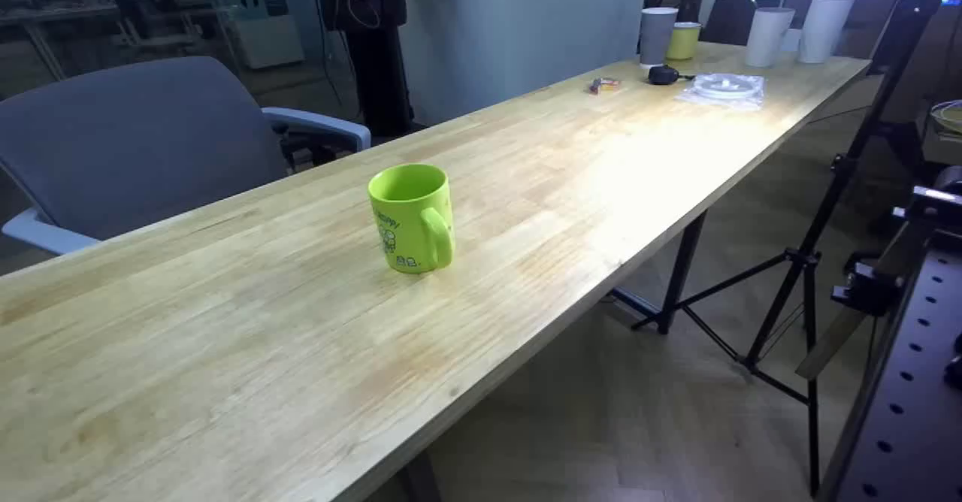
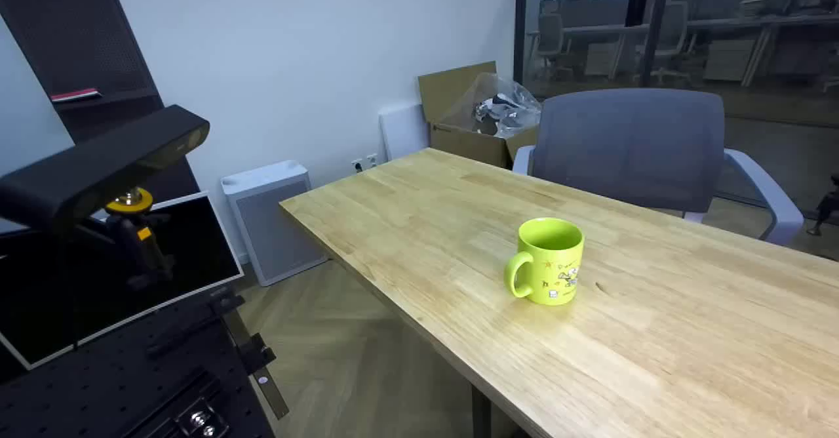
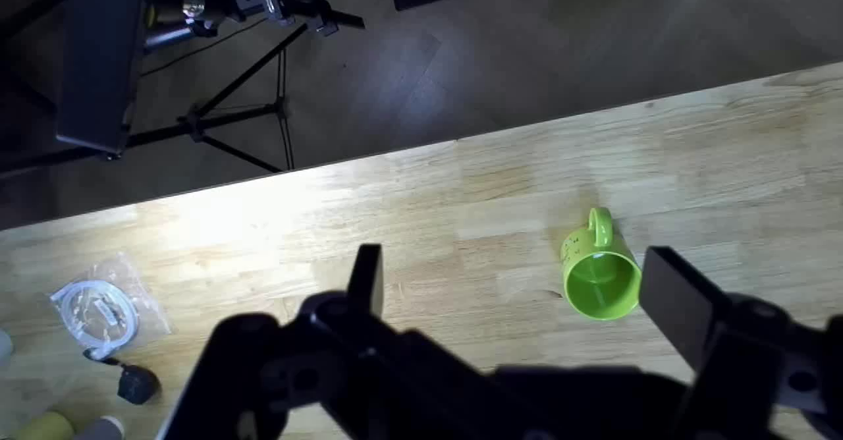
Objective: Move the green cup to the right
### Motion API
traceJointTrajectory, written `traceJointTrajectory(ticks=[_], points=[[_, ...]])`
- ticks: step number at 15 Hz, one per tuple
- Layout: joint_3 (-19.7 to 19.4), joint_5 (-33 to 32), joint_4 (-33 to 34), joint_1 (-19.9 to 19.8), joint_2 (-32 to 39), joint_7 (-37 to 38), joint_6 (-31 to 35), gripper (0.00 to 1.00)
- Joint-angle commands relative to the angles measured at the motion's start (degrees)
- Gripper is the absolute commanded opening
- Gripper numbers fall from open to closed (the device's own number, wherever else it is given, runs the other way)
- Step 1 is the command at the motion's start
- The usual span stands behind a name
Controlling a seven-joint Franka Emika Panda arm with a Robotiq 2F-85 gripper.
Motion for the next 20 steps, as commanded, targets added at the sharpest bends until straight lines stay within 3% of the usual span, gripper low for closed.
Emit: traceJointTrajectory(ticks=[1, 17, 20], points=[[-1.03, -0.56, 0.15, 1.28, 0.17, 0.54, -0.1, 1.0], [-0.98, -0.91, 0.24, 1.47, 0.21, 0.07, 0.06, 1.0], [-1.48, -0.82, 0.04, 1.65, 1.42, -0.21, 2.56, 1.0]])
